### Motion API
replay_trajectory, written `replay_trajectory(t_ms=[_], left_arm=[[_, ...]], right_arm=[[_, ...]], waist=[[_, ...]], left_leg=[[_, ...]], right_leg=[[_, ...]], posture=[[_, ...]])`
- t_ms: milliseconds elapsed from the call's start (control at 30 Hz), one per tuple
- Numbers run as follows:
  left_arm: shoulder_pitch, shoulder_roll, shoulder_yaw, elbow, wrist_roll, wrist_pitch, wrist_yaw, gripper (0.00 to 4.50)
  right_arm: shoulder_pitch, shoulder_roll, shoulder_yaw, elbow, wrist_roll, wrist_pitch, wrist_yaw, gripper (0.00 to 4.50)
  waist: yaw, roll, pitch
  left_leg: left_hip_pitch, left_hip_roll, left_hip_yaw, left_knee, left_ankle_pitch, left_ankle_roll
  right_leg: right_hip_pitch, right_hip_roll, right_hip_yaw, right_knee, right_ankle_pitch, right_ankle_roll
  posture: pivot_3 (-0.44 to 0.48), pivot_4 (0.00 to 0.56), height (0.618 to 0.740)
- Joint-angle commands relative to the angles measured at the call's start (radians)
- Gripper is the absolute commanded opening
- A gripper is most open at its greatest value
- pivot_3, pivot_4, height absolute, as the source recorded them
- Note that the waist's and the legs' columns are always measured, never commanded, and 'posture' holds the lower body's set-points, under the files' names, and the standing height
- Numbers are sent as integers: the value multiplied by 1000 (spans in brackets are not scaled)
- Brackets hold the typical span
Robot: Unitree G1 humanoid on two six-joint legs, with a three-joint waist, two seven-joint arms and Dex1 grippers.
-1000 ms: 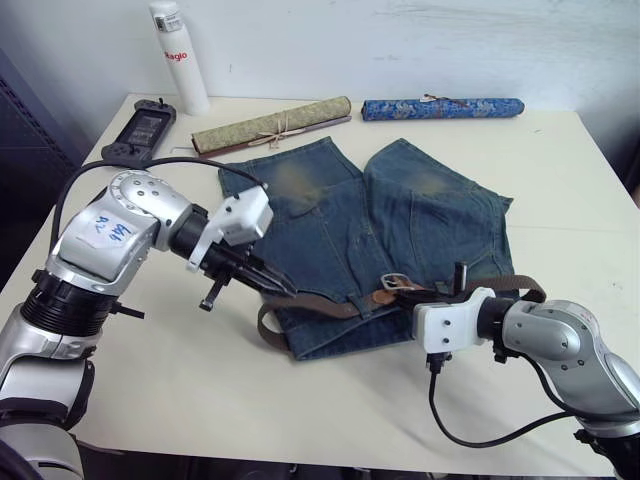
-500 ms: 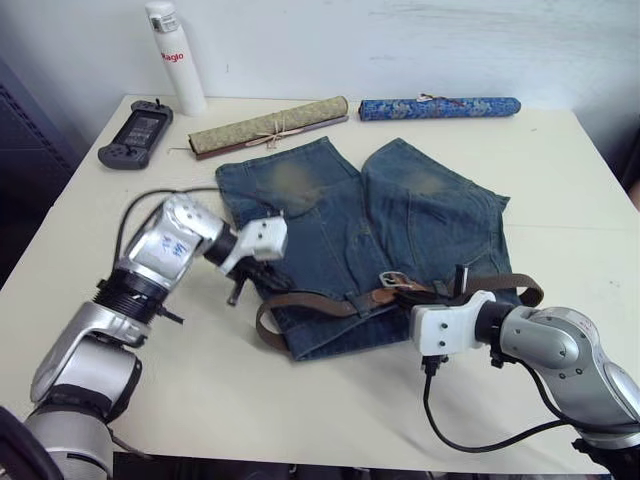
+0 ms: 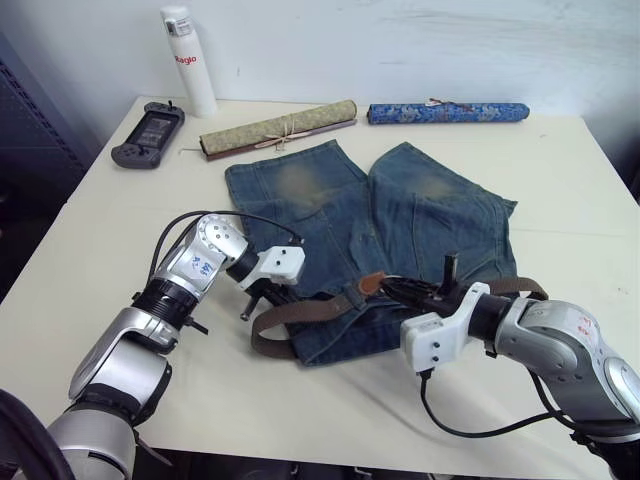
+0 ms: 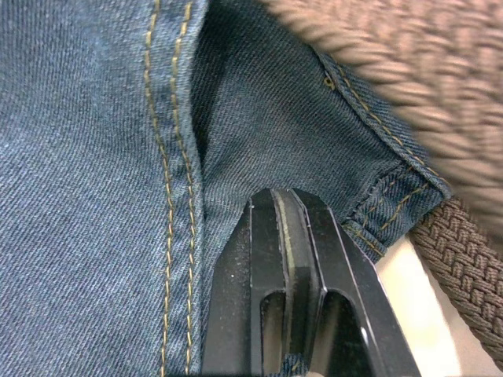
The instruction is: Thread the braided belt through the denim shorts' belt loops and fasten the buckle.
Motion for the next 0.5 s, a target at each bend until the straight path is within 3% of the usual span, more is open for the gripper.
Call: replay_trajectory(t_ms=[33,233,500], left_arm=[[9,-29,-32,45,55,-13,-17,36],[29,-2,-36,38,71,-43,-32,36],[74,32,-44,1,82,-45,-35,36]], right_arm=[[1,-26,-5,26,-39,-125,-52,0],[-50,-134,-144,172,5,-221,-88,0],[-14,-235,-288,306,40,-315,-125,0]], waist=[[6,-1,-2],[5,1,-3],[-12,2,-4]], left_leg=[[0,0,0,0,0,0],[0,0,0,3,0,1],[1,1,0,3,-1,1]], right_leg=[[0,0,0,0,0,0],[1,0,0,1,0,0],[1,0,1,2,0,0]], posture=[[0,150,686],[0,150,686],[0,150,686]])
